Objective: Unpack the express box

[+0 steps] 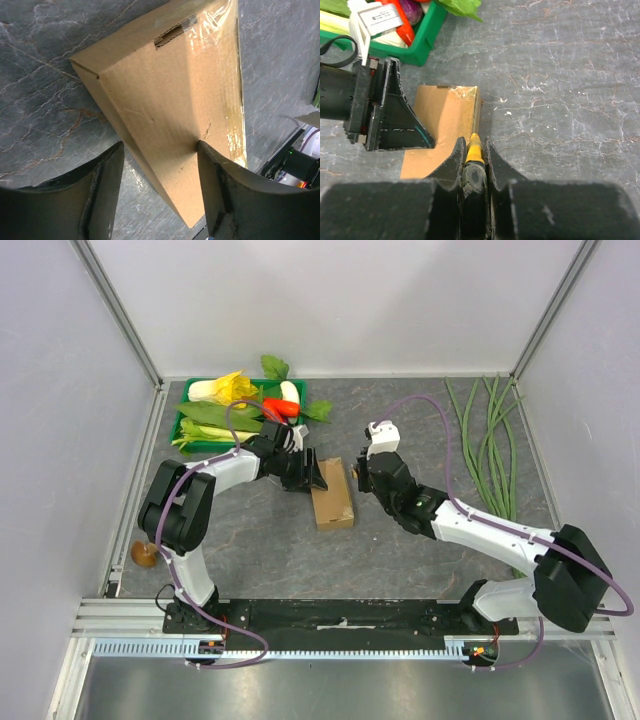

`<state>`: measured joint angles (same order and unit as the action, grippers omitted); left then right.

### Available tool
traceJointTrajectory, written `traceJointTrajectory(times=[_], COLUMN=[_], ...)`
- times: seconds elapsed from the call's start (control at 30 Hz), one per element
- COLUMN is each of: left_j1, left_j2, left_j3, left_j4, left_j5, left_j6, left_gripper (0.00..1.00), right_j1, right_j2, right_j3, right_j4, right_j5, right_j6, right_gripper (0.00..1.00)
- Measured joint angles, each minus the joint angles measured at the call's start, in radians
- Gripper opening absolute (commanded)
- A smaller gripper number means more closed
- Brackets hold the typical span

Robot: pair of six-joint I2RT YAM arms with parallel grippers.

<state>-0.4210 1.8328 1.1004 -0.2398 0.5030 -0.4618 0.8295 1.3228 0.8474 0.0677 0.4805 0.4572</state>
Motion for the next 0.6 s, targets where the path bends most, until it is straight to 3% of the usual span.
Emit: traceJointTrajectory(times=[0.07, 0.27, 0.6], left_j1=[0.0, 0.0, 0.0], left_j2=[0.0, 0.0, 0.001], left_j3=[0.0, -0.001, -0.007], left_j4=[-0.005, -0.025, 0.01], left_j5=[0.003, 0.0, 0.0], left_j6=[0.007, 0.003, -0.064], left_gripper=[0.8, 0.91, 0.92], right_j1=[0.0, 0.018, 0.037], right_j2=[0.002, 0.016, 0.116], right_j3=[-0.01, -0.011, -0.006], right_j4=[0.0, 0.042, 0.072], right_j5=[0.007, 0.028, 0.086], right_j6=[0.008, 0.021, 0.021], right_gripper=[0.0, 0.0, 0.0])
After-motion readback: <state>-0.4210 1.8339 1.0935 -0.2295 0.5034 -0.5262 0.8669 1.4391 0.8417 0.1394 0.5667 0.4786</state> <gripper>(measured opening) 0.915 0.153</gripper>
